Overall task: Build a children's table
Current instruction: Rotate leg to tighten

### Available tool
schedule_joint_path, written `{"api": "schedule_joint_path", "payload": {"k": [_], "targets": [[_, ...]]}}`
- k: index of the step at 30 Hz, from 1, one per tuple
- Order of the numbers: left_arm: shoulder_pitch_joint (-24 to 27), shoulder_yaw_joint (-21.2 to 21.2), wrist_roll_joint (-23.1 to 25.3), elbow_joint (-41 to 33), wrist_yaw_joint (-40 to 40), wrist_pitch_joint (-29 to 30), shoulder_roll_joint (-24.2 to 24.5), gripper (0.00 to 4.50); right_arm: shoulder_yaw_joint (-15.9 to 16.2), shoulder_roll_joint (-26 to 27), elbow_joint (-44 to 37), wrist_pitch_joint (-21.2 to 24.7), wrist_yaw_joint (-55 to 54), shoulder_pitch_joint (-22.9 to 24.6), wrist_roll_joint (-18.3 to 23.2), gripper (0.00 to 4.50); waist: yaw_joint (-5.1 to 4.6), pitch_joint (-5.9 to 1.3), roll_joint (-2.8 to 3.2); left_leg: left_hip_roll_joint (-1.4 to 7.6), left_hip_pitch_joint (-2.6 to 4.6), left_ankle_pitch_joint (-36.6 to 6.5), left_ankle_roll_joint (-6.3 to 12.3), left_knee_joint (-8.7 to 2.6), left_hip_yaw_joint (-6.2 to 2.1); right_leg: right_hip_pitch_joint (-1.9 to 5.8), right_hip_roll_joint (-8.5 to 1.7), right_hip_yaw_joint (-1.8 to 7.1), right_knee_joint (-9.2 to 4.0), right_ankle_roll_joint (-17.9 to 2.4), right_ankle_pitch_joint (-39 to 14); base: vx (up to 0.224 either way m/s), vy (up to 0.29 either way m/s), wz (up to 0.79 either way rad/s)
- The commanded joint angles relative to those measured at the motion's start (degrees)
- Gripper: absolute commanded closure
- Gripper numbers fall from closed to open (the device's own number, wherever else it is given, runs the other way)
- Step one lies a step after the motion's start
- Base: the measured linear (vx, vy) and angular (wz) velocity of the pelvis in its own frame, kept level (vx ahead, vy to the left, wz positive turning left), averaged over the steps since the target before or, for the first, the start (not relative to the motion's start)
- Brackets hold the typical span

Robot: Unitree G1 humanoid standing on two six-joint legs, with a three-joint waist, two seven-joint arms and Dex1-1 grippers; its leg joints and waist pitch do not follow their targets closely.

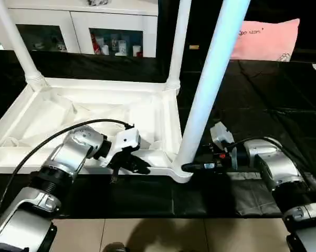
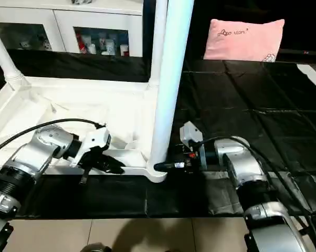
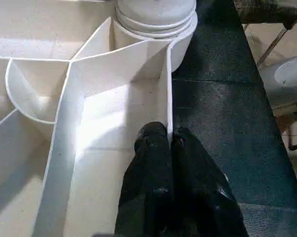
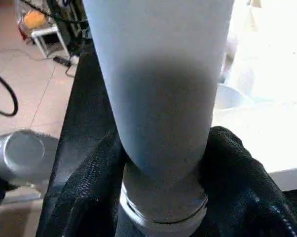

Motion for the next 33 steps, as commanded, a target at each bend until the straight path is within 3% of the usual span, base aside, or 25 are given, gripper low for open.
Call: {"api": "schedule_joint_path", "payload": {"k": [1, 4, 5, 8, 9, 10, 11, 13, 14, 16, 18, 22, 23, 24, 28, 33], "targets": [[-0.08, -0.69, -1.36, -2.31, 0.37, 0.73, -2.03, 4.5, 0.16, 1.2, -0.91, 2.63, -1.27, 0.74, 1.23, 2.49, -0.14, -4.03, 0.53, 2.39, 0.54, -11.08, 2.36, -3.65, -0.29, 3.21, -4.63, 2.75, -4.26, -12.44, -12.9, 0.0, 0.0, 0.0], [-0.94, 0.76, -0.93, -1.0, 6.52, 4.02, -4.8, 4.5, -0.76, 3.51, -0.71, 5.48, -8.61, 1.58, 0.23, 2.49, -0.27, -3.66, 0.67, 2.34, 0.81, -13.53, 1.28, -3.87, -0.38, 2.96, -4.68, 2.75, -4.71, -11.57, -17.39, 0.0, 0.0, 0.0], [-1.47, 1.52, -0.89, -0.59, 9.8, 6.27, -6.59, 4.5, -1.57, 5.63, 0.45, 6.41, -14.54, 1.35, -0.84, 2.49, -0.39, -3.56, 0.64, 2.18, 0.91, -15.16, 0.64, -3.96, -0.56, 3.05, -4.92, 2.68, -5.13, -10.53, -21.21, 0.0, 0.0, 0.0], [-2.33, 2.76, -1.08, -0.03, 14.0, 9.17, -9.12, 4.5, -2.39, 8.27, 1.52, 6.51, -21.24, 1.07, -2.34, 2.49, -1.33, -3.47, 0.4, 1.92, 0.97, -16.6, -0.73, -4.17, -0.86, 2.96, -5.0, 2.58, -5.69, -8.3, -26.13, 0.0, 0.0, 0.0], [-3.36, 3.6, -0.89, 1.05, 17.34, 10.88, -11.0, 4.5, -2.96, 9.98, 2.79, 7.65, -25.47, 0.43, -2.88, 2.49, -1.66, -3.65, 0.32, 1.89, 0.65, -15.88, -0.52, -4.26, -1.05, 3.32, -5.03, 2.53, -5.66, -7.73, -25.9, 0.0, 0.0, 0.0], [-4.08, 4.18, -0.74, 1.81, 19.59, 12.03, -12.23, 4.5, -3.32, 11.17, 3.66, 8.56, -28.4, -0.05, -3.19, 2.49, -2.13, -3.46, 0.4, 1.8, 0.7, -15.5, -0.53, -4.22, -0.92, 2.91, -4.79, 2.52, -5.71, -7.91, -25.33, 0.0, 0.0, 0.0], [-6.66, 5.28, -0.07, 4.94, 26.38, 13.9, -16.53, 4.5, -5.42, 16.64, 8.16, 11.81, -39.18, -2.8, -2.89, 2.49, -2.57, -3.54, 0.38, 1.65, 0.88, -15.69, -0.72, -4.02, -0.86, 2.79, -4.75, 2.56, -5.74, -8.29, -25.44, 0.0, 0.0, 0.0], [-7.68, 5.74, 0.14, 6.23, 29.08, 14.19, -18.13, 4.5, -6.05, 18.79, 9.74, 12.41, -42.91, -3.91, -2.8, 2.49, -3.16, -3.65, 0.28, 1.38, 0.55, -15.47, -1.15, -3.97, -1.04, 3.05, -4.86, 2.37, -5.87, -7.5, -27.09, 0.0, 0.0, 0.0], [-8.76, 6.52, 0.22, 7.52, 32.48, 14.61, -19.9, 4.5, -6.72, 21.19, 10.86, 12.99, -46.56, -4.97, -2.72, 2.49, -3.23, -3.67, 0.36, 1.39, 0.45, -15.17, -0.99, -3.97, -1.1, 3.13, -4.94, 2.38, -5.91, -7.37, -26.85, 0.0, 0.0, 0.0], [-9.5, 7.23, 0.06, 8.37, 34.6, 14.77, -20.98, 4.5, -7.22, 22.78, 11.33, 13.23, -48.19, -5.74, -2.37, 2.49, -3.2, -3.74, 0.33, 1.4, 0.94, -15.08, 0.21, -3.71, -0.79, 2.73, -4.84, 2.62, -6.17, -7.53, -25.62, 0.0, 0.0, 0.0], [-11.07, 9.04, 0.24, 10.11, 39.63, 14.72, -23.08, 4.5, -7.9, 26.14, 12.9, 12.72, -52.63, -8.04, -3.16, 2.49, -3.2, -3.73, 0.37, 1.43, 0.54, -13.87, 0.85, -3.87, -0.76, 2.92, -4.6, 2.64, -5.87, -8.32, -22.58, 0.0, 0.0, 0.0], [-11.66, 9.19, 1.59, 10.86, 41.21, 14.26, -23.28, 4.5, -8.26, 27.23, 13.77, 11.05, -54.17, -9.09, -4.11, 2.49, -3.19, -3.78, 0.37, 1.53, 0.79, -14.3, 0.65, -3.91, -0.72, 2.89, -4.67, 2.69, -5.77, -9.07, -21.3, 0.0, 0.0, 0.0], [-11.51, 8.9, 1.99, 10.76, 40.89, 14.17, -22.97, 4.5, -8.49, 27.25, 13.66, 10.81, -54.03, -9.03, -4.03, 1.93, -3.15, -3.85, 0.28, 1.61, 0.61, -13.57, 0.88, -3.93, -0.72, 3.04, -4.72, 2.78, -5.49, -9.4, -19.29, 0.0, 0.0, 0.0], [-11.42, 8.61, 2.29, 10.77, 40.69, 14.14, -22.66, 4.5, -8.89, 27.27, 13.57, 10.69, -54.29, -8.97, -3.91, 1.79, -3.18, -3.78, 0.31, 1.6, 0.53, -13.39, 1.14, -3.98, -0.68, 3.07, -4.62, 2.79, -5.41, -9.63, -18.23, 0.0, 0.0, 0.0], [-10.09, 7.13, 3.6, 10.28, 38.66, 13.6, -20.14, 4.5, -8.78, 24.71, 10.61, 8.31, -52.47, -6.5, -4.26, 1.42, -3.1, -3.66, 0.34, 1.64, 0.69, -14.38, 1.37, -4.08, -0.7, 2.99, -4.85, 2.83, -5.76, -8.97, -20.72, 0.0, 0.0, 0.0], [-8.2, 6.01, 4.31, 9.71, 35.16, 11.15, -17.42, 4.5, -8.56, 20.14, 7.39, 2.53, -47.91, -2.96, -5.21, 1.01, -2.83, -3.84, 0.65, 1.73, 0.49, -12.59, 1.86, -4.08, -0.68, 3.25, -4.81, 2.9, -5.41, -9.63, -16.67, 0.0, 0.0, 0.0]]}}
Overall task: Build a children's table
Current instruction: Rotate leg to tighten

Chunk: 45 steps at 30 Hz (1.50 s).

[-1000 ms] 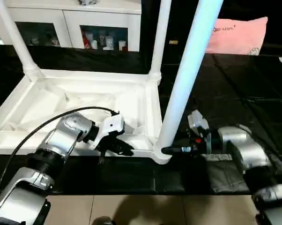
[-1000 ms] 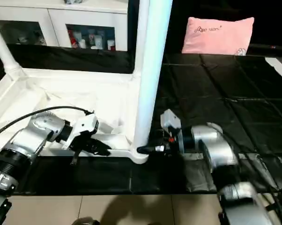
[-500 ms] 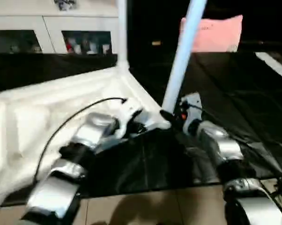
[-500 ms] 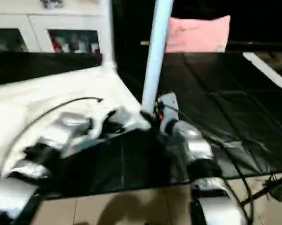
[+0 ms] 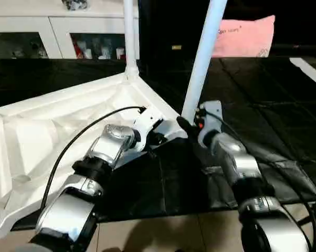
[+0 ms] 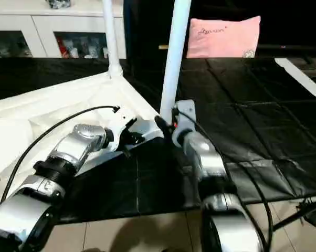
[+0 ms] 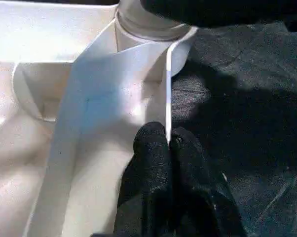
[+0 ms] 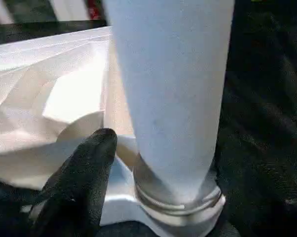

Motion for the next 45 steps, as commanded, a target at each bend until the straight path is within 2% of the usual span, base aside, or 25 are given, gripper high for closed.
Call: {"api": "schedule_joint_path", "payload": {"k": [1, 4, 5, 6, 11, 14, 16, 19, 21, 24, 29, 34, 35, 38, 40, 45], "targets": [[0.18, -0.95, -0.41, -2.13, -1.75, -1.67, 0.04, 4.5, 4.51, 0.53, -0.29, -0.25, 7.16, 2.26, 0.65, 0.9, 0.47, -3.87, 0.28, 1.82, -0.27, -11.62, 2.45, -3.61, -0.51, 3.36, -4.77, 2.91, -4.94, -10.49, -13.97, 0.0, 0.0, 0.0], [1.48, -1.49, -0.61, -3.46, -5.63, -3.02, 2.23, 4.5, 4.12, -3.26, -3.69, -1.94, 13.59, 4.46, 1.81, 0.71, 0.43, -3.89, 0.3, 1.73, -0.28, -11.31, 3.08, -3.51, -0.43, 3.48, -4.77, 2.84, -5.12, -10.72, -14.32, 0.0, 0.0, 0.0], [1.95, -1.78, -0.72, -3.91, -7.47, -4.07, 3.2, 4.5, 4.24, -4.85, -5.13, -2.39, 16.37, 5.25, 2.26, 0.58, 0.48, -3.8, 0.56, 1.75, -0.31, -11.35, 3.47, -3.53, -0.43, 3.48, -4.66, 2.86, -5.22, -10.63, -14.21, 0.0, 0.0, 0.0], [2.28, -1.95, -0.89, -4.25, -8.84, -4.43, 3.93, 4.5, 4.38, -6.05, -6.25, -2.45, 18.4, 5.83, 2.58, 0.49, 0.48, -3.85, 0.35, 1.72, -0.41, -10.96, 3.78, -3.47, -0.46, 3.63, -4.57, 2.82, -5.05, -10.78, -13.67, 0.0, 0.0, 0.0], [3.69, -3.68, -1.22, -5.78, -16.21, -7.93, 8.11, 4.5, 5.07, -11.84, -8.52, -4.43, 26.7, 6.8, 2.92, 0.04, 0.59, -3.66, 0.39, 2.01, -0.15, -11.92, 3.7, -3.54, -0.41, 3.23, -4.68, 2.86, -5.18, -11.31, -15.48, 0.0, 0.0, 0.0], [4.56, -4.05, -1.99, -7.03, -19.61, -9.51, 9.51, 4.5, 5.23, -13.27, -8.65, -5.98, 29.05, 6.73, 3.23, 0.01, 0.96, -3.7, 0.47, 2.15, 0.08, -12.08, 3.31, -3.6, -0.41, 3.06, -4.78, 2.9, -5.03, -11.6, -15.27, 0.0, 0.0, 0.0], [5.3, -4.33, -3.37, -8.45, -23.97, -10.24, 10.88, 4.5, 5.96, -14.65, -9.82, -4.95, 33.63, 6.65, 4.56, 0.01, 1.53, -3.72, 0.32, 2.27, 0.12, -11.79, 3.47, -3.63, -0.34, 3.16, -4.76, 2.94, -4.82, -11.96, -14.44, 0.0, 0.0, 0.0], [5.64, -4.94, -3.76, -9.03, -27.43, -11.68, 12.12, 4.5, 7.31, -15.98, -10.88, -4.54, 38.22, 6.71, 5.37, 0.01, 2.06, -3.72, 0.5, 2.39, 0.12, -11.14, 3.42, -3.61, -0.24, 3.04, -4.63, 2.9, -4.6, -12.02, -13.17, 0.0, 0.0, 0.0], [5.7, -5.08, -3.85, -9.2, -28.02, -11.78, 12.34, 4.5, 7.53, -16.12, -10.86, -4.57, 38.79, 6.66, 5.38, 0.01, 2.19, -3.67, 0.47, 2.35, 0.03, -11.45, 3.3, -3.64, -0.24, 3.09, -4.64, 2.86, -4.61, -11.84, -13.57, 0.0, 0.0, 0.0], [6.19, -6.47, -4.53, -10.54, -33.19, -12.73, 14.31, 4.5, 9.27, -17.11, -10.04, -4.26, 43.62, 6.02, 5.47, 0.01, 2.47, -3.69, 0.49, 2.36, -0.01, -11.38, 3.09, -3.65, -0.26, 3.11, -4.71, 2.87, -4.66, -11.67, -14.48, 0.0, 0.0, 0.0], [6.68, -7.72, -4.22, -11.67, -36.06, -13.41, 15.82, 4.5, 10.52, -17.73, -8.61, -4.75, 46.41, 5.24, 4.84, 0.48, 3.14, -3.72, 0.6, 2.47, 0.26, -11.69, 2.54, -3.68, -0.21, 2.85, -4.67, 2.87, -4.58, -11.83, -14.48, 0.0, 0.0, 0.0], [7.57, -8.21, -4.46, -13.49, -37.95, -13.11, 16.68, 4.5, 11.4, -18.48, -8.41, -4.3, 48.75, 5.03, 5.1, 0.92, 3.24, -3.74, 0.38, 2.42, 0.06, -11.39, 2.6, -3.6, -0.18, 3.0, -4.78, 2.9, -4.5, -11.74, -14.37, 0.0, 0.0, 0.0], [7.69, -8.27, -4.52, -13.72, -38.13, -13.02, 16.76, 4.5, 11.55, -18.58, -8.39, -4.23, 49.14, 5.02, 5.13, 1.13, 3.28, -3.73, 0.39, 2.38, 0.08, -11.24, 2.59, -3.61, -0.21, 3.01, -4.76, 2.86, -4.52, -11.53, -14.76, 0.0, 0.0, 0.0], [7.97, -8.47, -4.6, -14.19, -38.58, -12.92, 16.93, 4.5, 11.86, -18.77, -8.36, -4.1, 50.06, 5.08, 5.14, 1.26, 3.29, -3.74, 0.31, 2.39, 0.07, -11.21, 2.54, -3.6, -0.25, 3.01, -4.75, 2.83, -4.52, -11.21, -15.41, 0.0, 0.0, 0.0], [8.24, -8.75, -4.82, -14.68, -38.98, -12.79, 17.19, 4.5, 12.12, -18.83, -8.21, -3.94, 50.73, 5.03, 5.19, 1.57, 3.32, -3.8, 0.35, 2.45, 0.06, -10.78, 2.65, -3.57, -0.24, 3.0, -4.77, 2.84, -4.43, -11.39, -14.68, 0.0, 0.0, 0.0], [8.59, -8.93, -4.98, -15.3, -39.49, -12.67, 17.5, 4.5, 12.29, -18.75, -7.73, -4.14, 51.27, 4.86, 5.21, 1.8, 3.27, -3.81, 0.33, 2.35, 0.03, -10.59, 2.79, -3.51, -0.2, 3.02, -4.68, 2.8, -4.43, -11.41, -14.49, 0.0, 0.0, 0.0]]}}
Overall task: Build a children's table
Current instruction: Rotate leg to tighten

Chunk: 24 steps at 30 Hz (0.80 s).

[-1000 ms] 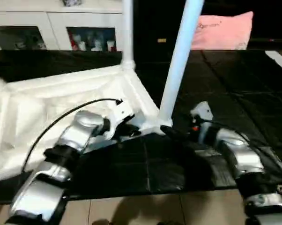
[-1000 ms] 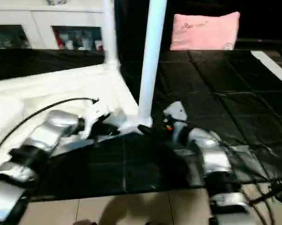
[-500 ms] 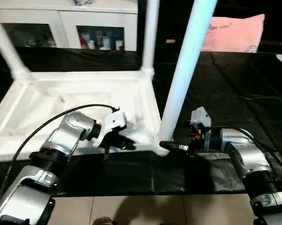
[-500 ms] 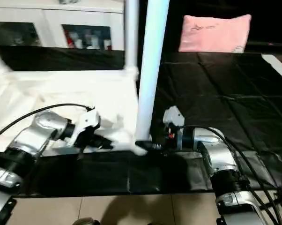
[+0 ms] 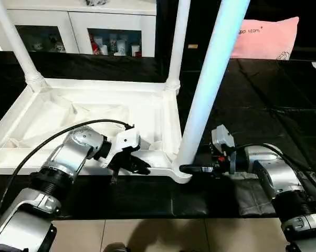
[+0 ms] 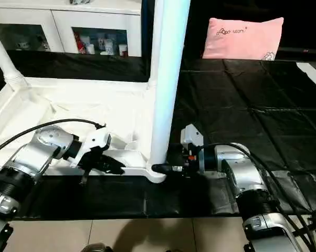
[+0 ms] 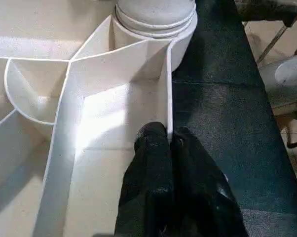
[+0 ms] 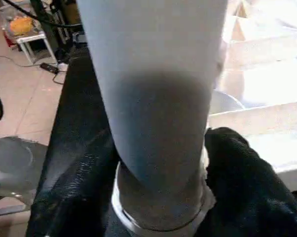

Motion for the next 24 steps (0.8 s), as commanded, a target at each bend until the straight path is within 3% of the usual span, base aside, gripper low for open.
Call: {"api": "schedule_joint_path", "payload": {"k": [1, 6, 15, 18, 19, 21, 23, 24], "targets": [[0.48, -1.81, -0.69, -2.75, -4.01, -0.12, -0.11, 4.5, -0.06, -0.83, 1.26, 0.34, 0.19, -1.19, 0.37, 2.03, -0.16, -4.06, 0.13, 2.38, 0.2, -10.45, 2.74, -3.4, -0.27, 3.21, -4.69, 2.83, -4.31, -11.27, -14.55, 0.0, 0.0, 0.0], [0.68, -1.98, -0.66, -3.05, -4.33, 0.05, 0.14, 4.5, 0.06, -0.6, 1.1, 0.69, 0.72, -1.15, 0.49, 2.42, -0.2, -4.02, 0.19, 2.34, 0.24, -10.71, 2.67, -3.39, -0.27, 3.17, -4.65, 2.83, -4.35, -11.18, -15.05, 0.0, 0.0, 0.0], [0.27, -0.95, -1.39, -2.0, -1.62, 1.48, -1.19, 4.5, 0.57, -0.06, 0.07, 1.46, -0.13, 0.18, 0.71, 2.52, -0.19, -4.09, 0.35, 2.25, 0.19, -10.46, 2.51, -3.3, -0.27, 3.29, -4.6, 2.79, -4.34, -11.32, -14.46, 0.0, 0.0, 0.0], [-0.93, 2.27, -1.45, 0.41, 7.76, 4.82, -5.19, 4.5, -0.15, 2.85, 1.7, 4.09, -10.79, -0.09, -2.04, 2.52, -0.41, -3.88, 0.5, 2.1, 0.43, -11.85, 1.57, -3.38, -0.32, 3.06, -4.55, 2.76, -4.66, -10.85, -16.67, 0.0, 0.0, 0.0], [-1.37, 3.41, -1.41, 1.32, 11.65, 6.36, -6.94, 4.5, -0.62, 4.63, 2.13, 5.22, -15.9, -0.1, -3.04, 2.52, -0.73, -3.8, 0.19, 2.07, 0.33, -12.54, 0.93, -3.52, -0.42, 3.09, -4.6, 2.74, -4.76, -10.36, -18.46, 0.0, 0.0, 0.0], [-1.65, 4.2, -1.51, 1.86, 14.49, 8.02, -8.51, 4.5, -1.15, 6.6, 3.06, 6.3, -21.1, -0.26, -3.95, 2.52, -0.96, -3.82, 0.25, 1.9, 0.61, -13.69, -0.01, -3.55, -0.62, 3.02, -4.82, 2.66, -5.12, -9.29, -22.06, 0.0, 0.0, 0.0], [-2.27, 5.51, -1.34, 2.52, 20.19, 11.05, -11.4, 4.5, -1.94, 10.27, 4.78, 8.05, -29.44, -0.53, -5.12, 2.52, -1.6, -3.65, 0.13, 1.87, 0.27, -13.97, -0.39, -3.79, -0.79, 3.07, -4.78, 2.6, -5.24, -8.34, -23.64, 0.0, 0.0, 0.0], [-2.53, 5.87, -1.23, 2.56, 22.22, 12.23, -12.61, 4.5, -2.61, 12.01, 5.81, 9.28, -33.04, -0.92, -5.11, 2.53, -2.1, -3.62, 0.17, 1.83, 0.47, -14.73, -0.39, -3.74, -0.78, 2.93, -4.81, 2.59, -5.47, -7.95, -24.99, 0.0, 0.0, 0.0]]}}
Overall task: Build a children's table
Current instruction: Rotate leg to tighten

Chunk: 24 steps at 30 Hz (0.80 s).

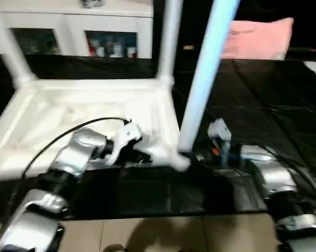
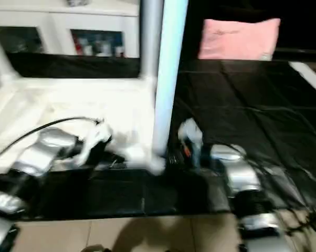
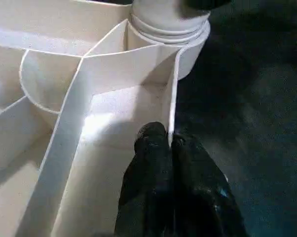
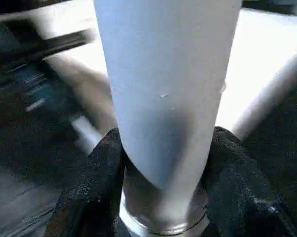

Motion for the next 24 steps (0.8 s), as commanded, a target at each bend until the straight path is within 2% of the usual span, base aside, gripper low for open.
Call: {"api": "schedule_joint_path", "payload": {"k": [1, 3, 5, 6, 8, 10, 11, 12, 13, 17, 20, 22, 24], "targets": [[-1.83, 0.76, -1.36, -0.82, 5.97, 3.13, -5.48, 4.5, 1.75, 5.94, 5.28, 5.53, -10.12, -0.68, -1.68, 2.53, -0.2, -3.54, 0.27, 1.82, 0.29, -14.98, -0.31, -3.98, -0.83, 2.45, -4.86, 2.59, -5.73, -8.18, -25.49, 0.0, 0.0, 0.0], [-2.87, 1.5, -0.85, 0.19, 10.1, 4.41, -7.76, 4.5, -0.06, 9.43, 8.14, 7.2, -16.72, -2.46, -0.64, 2.53, -0.56, -3.52, 0.26, 1.55, 0.25, -15.33, 0.01, -3.91, -0.85, 2.45, -4.83, 2.51, -6.08, -7.3, -27.73, 0.0, 0.0, 0.0], [-3.67, 2.4, -1.04, 1.11, 12.75, 4.7, -9.16, 4.5, -0.55, 10.98, 9.42, 7.25, -19.49, -3.42, -0.48, 2.53, -0.76, -3.5, 0.3, 1.46, 0.37, -15.44, 0.19, -3.84, -0.87, 2.28, -4.77, 2.45, -6.35, -6.77, -28.57, 0.0, 0.0, 0.0], [-5.01, 4.06, -1.58, 2.85, 16.74, 4.65, -11.19, 4.5, -0.12, 12.8, 10.67, 6.94, -23.09, -4.59, -1.93, 2.53, -1.04, -3.5, 0.44, 1.43, 0.39, -15.41, 0.12, -3.75, -0.68, 2.0, -4.52, 2.53, -6.33, -6.78, -27.79, 0.0, 0.0, 0.0], [-6.73, 5.85, -1.98, 5.06, 21.61, 4.49, -13.72, 4.5, 0.75, 15.42, 12.12, 6.38, -27.28, -6.15, -4.13, 2.53, -1.18, -3.6, 0.39, 1.43, 0.4, -15.94, -0.1, -3.84, -0.86, 2.17, -4.56, 2.45, -6.23, -6.84, -27.22, 0.0, 0.0, 0.0], [-7.45, 5.68, -1.48, 6.02, 22.7, 3.82, -14.44, 4.5, 2.07, 17.07, 12.76, 4.89, -27.18, -7.08, -5.38, 2.53, -1.29, -3.54, 0.28, 1.48, 0.21, -15.88, 0.28, -3.9, -0.85, 2.13, -4.51, 2.58, -6.0, -7.28, -25.48, 0.0, 0.0, 0.0], [-7.59, 5.33, -1.07, 6.05, 22.64, 3.72, -14.41, 4.5, 2.14, 17.59, 12.85, 4.05, -27.31, -7.39, -5.59, 2.53, -1.16, -3.65, 0.36, 1.45, 0.38, -16.34, 0.7, -3.84, -0.81, 2.14, -4.63, 2.61, -6.11, -7.1, -25.79, 0.0, 0.0, 0.0], [-7.66, 5.04, -0.74, 6.02, 22.42, 3.63, -14.26, 4.5, 2.15, 17.75, 12.75, 3.35, -27.44, -7.51, -5.78, 1.97, -1.19, -3.68, 0.39, 1.48, 0.22, -16.07, 1.1, -3.86, -0.81, 2.17, -4.7, 2.72, -6.02, -7.18, -25.05, 0.0, 0.0, 0.0], [-7.6, 4.73, -0.48, 5.87, 21.85, 3.59, -13.88, 4.5, 1.93, 17.56, 12.44, 2.84, -27.73, -7.44, -5.85, 1.83, -1.14, -3.7, 0.35, 1.46, 0.11, -15.67, 1.37, -3.91, -0.78, 2.3, -4.66, 2.7, -6.0, -7.0, -24.81, 0.0, 0.0, 0.0], [-6.36, 3.53, 0.86, 4.44, 19.33, 2.58, -11.96, 4.5, 0.16, 16.01, 11.4, 1.39, -28.01, -6.65, -4.74, 1.66, -1.05, -3.67, 0.33, 1.51, 0.09, -15.3, 1.7, -3.96, -0.78, 2.27, -4.77, 2.7, -6.2, -6.46, -25.84, 0.0, 0.0, 0.0], [-5.38, 2.6, 1.37, 4.44, 17.03, 0.68, -10.4, 4.5, -1.48, 14.16, 10.51, -0.47, -26.76, -5.58, -4.35, 1.41, -1.06, -3.76, 0.44, 1.67, 0.11, -15.26, 1.7, -4.05, -0.74, 2.19, -4.71, 2.82, -6.0, -6.85, -23.83, 0.0, 0.0, 0.0], [-4.53, 1.85, 1.72, 3.9, 15.3, 0.16, -9.03, 4.5, -2.05, 12.54, 9.27, -1.71, -24.42, -4.61, -3.82, 1.08, -1.01, -3.85, 0.34, 1.65, -0.09, -14.62, 2.06, -4.05, -0.69, 2.48, -4.72, 2.87, -5.74, -7.35, -21.89, 0.0, 0.0, 0.0], [-4.18, 1.68, 1.74, 3.68, 14.44, 0.01, -8.42, 4.5, -2.19, 11.71, 8.55, -2.19, -23.08, -4.1, -3.56, 1.0, -0.93, -3.94, 0.28, 1.62, -0.18, -13.41, 2.49, -3.9, -0.55, 2.62, -4.76, 2.93, -5.64, -7.65, -20.78, 0.0, 0.0, 0.0]]}}
